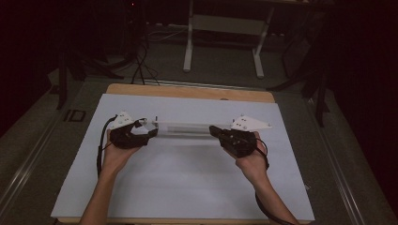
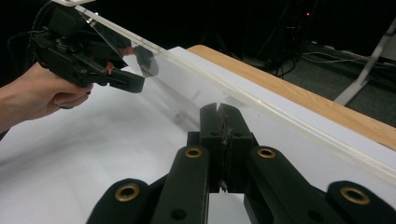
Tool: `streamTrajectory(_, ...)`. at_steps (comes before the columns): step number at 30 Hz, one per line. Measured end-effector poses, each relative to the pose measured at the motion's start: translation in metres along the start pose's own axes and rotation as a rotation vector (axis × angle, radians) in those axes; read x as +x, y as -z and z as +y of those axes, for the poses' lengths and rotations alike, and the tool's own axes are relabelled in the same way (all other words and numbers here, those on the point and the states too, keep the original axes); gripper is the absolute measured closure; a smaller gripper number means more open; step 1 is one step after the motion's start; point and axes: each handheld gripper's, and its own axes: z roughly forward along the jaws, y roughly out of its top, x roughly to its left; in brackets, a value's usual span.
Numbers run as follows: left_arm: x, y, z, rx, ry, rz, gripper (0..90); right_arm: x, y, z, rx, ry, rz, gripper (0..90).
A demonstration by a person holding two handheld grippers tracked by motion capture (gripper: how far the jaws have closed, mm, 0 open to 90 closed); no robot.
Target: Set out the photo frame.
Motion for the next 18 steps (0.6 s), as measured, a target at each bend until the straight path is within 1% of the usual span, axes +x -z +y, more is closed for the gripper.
streamTrajectory(3,-0.0013,-0.0017,0.0013,-0.006,-0.012,0.000,32.4,-0.0012,-0.0010,0.0011,-0.004,-0.004,-0.003,89.2)
streamTrajectory(5,-0.0027,-0.0033,0.0027,-0.021,-0.022,-0.004,32.6,-0.0022,-0.0016,0.0019,-0.004,-0.005,-0.004,89.2)
streamTrajectory(8,-0.0041,-0.0053,0.0037,-0.028,-0.025,-0.005,33.1,-0.0029,-0.0024,0.0026,-0.007,-0.007,-0.005,89.1)
streamTrajectory(15,-0.0069,-0.0093,0.0057,-0.049,-0.045,-0.004,42.0,-0.0071,-0.0060,0.0065,-0.014,-0.014,-0.020,89.0)
streamTrajectory(16,-0.0072,-0.0100,0.0062,-0.053,-0.045,0.001,42.4,-0.0083,-0.0069,0.0077,-0.014,-0.010,-0.032,88.9)
streamTrajectory(18,-0.0071,-0.0105,0.0070,-0.054,-0.048,0.007,43.0,-0.0099,-0.0077,0.0089,-0.011,-0.007,-0.041,88.7)
